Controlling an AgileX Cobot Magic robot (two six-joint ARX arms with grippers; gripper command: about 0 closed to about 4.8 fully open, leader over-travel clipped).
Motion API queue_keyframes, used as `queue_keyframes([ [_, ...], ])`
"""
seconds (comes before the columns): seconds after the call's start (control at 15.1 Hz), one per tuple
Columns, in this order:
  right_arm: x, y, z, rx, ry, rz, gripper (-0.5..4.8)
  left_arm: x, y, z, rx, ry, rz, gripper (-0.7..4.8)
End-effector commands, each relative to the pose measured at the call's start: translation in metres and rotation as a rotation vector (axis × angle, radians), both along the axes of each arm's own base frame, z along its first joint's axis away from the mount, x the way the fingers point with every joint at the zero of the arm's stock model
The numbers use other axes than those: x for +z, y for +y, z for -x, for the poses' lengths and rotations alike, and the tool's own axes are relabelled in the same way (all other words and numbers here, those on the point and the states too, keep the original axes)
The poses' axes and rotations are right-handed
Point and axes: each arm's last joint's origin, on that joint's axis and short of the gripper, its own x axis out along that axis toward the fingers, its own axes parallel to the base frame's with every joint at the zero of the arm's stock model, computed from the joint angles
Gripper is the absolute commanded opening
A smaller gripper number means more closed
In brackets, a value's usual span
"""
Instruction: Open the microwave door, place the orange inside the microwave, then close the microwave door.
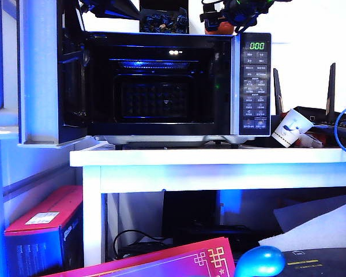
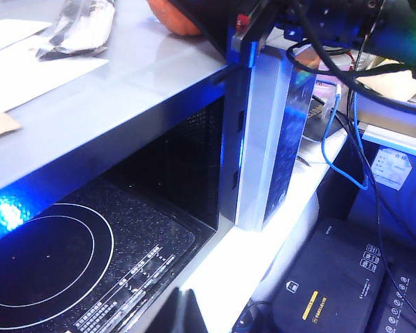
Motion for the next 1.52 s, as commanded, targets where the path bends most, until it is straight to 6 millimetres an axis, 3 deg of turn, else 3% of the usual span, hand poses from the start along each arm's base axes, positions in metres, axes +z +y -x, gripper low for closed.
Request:
queue_keyframes([
  [0.07, -0.002, 0.000, 0.000, -0.005, 0.034, -0.002, 2.61, -0.003, 0.000, -0.001, -0.004, 0.019, -0.007, -0.06],
  [0.26, 0.005, -0.002, 0.007, 0.002, 0.078, -0.044, 2.61, -0.004, 0.000, 0.000, -0.004, 0.028, -0.009, -0.05],
  [0.4, 0.025, -0.005, 0.021, 0.004, 0.065, -0.047, 2.61, -0.006, 0.000, 0.000, -0.004, 0.041, -0.013, -0.05],
  [0.73, 0.076, -0.012, 0.075, 0.021, 0.128, -0.049, 2.37, -0.005, 0.000, 0.000, -0.004, 0.040, -0.013, -0.05],
  [0.92, 0.099, -0.004, 0.121, 0.154, 0.222, -0.013, 2.38, -0.005, -0.001, 0.000, -0.024, 0.042, -0.007, -0.05],
  [1.06, 0.101, 0.008, 0.137, 0.188, 0.280, 0.005, 2.38, -0.005, -0.001, 0.001, -0.044, 0.044, -0.002, -0.05],
  [1.26, 0.090, 0.028, 0.141, 0.238, 0.341, 0.028, 2.38, -0.005, -0.001, 0.001, -0.044, 0.043, -0.002, -0.05],
  [1.45, 0.061, 0.040, 0.131, 0.253, 0.433, 0.058, 2.38, -0.005, -0.001, 0.001, -0.044, 0.043, -0.002, -0.05],
  [1.52, 0.041, 0.045, 0.123, 0.254, 0.464, 0.067, 2.38, -0.005, -0.001, 0.001, -0.044, 0.043, -0.002, -0.06],
])
